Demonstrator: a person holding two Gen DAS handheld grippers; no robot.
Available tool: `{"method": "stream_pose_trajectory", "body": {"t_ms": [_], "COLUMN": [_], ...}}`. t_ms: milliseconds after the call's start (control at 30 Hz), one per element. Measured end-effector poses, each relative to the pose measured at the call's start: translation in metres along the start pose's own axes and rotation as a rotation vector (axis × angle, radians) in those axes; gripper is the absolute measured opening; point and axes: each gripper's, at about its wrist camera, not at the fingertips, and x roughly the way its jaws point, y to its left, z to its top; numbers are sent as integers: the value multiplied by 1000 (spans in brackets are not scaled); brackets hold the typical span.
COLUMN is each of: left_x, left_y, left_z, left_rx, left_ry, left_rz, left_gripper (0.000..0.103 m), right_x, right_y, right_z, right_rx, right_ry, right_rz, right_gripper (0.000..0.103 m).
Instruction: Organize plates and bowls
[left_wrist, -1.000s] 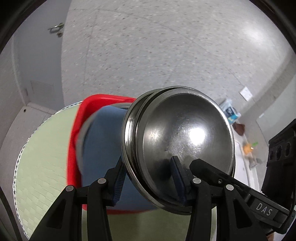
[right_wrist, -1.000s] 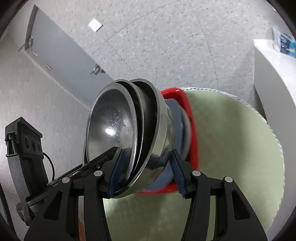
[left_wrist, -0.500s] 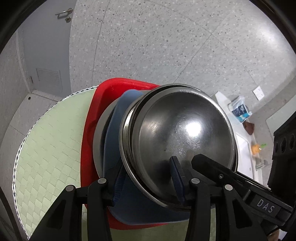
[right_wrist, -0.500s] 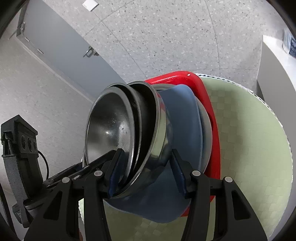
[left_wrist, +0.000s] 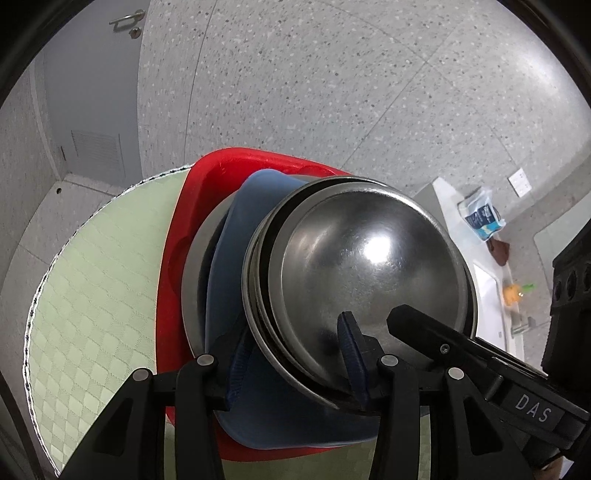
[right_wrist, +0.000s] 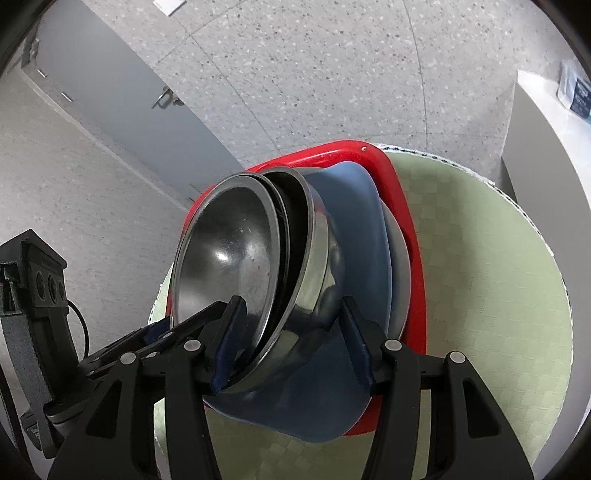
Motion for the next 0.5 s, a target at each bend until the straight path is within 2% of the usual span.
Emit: {"method": "stream_pose_trajectory", "body": {"t_ms": [167, 233, 267, 333, 500], "left_x": [-2, -4, -6, -11, -18], "left_y": [5, 6, 6, 5, 3], "left_z": [0, 1, 1, 1, -7], "left_rx": [-8, -11, -12, -3, 8], "left_ry": [5, 2, -5, -20, -32], "left_rz": [-3, -1, -1, 7, 9], "left_gripper": [43, 44, 46, 56, 61], "right_x": [-3, -6, -9, -14, -22], "right_y": [3, 5, 7, 8, 8], "right_z": [-2, -4, -5, -6, -11], "right_rx": [0, 0, -8, -16, -17], "right_ry": [1, 1, -10, -26, -43], "right_rz": [-19, -22, -34, -46, -47], "right_gripper": [57, 63, 67, 72, 75]}}
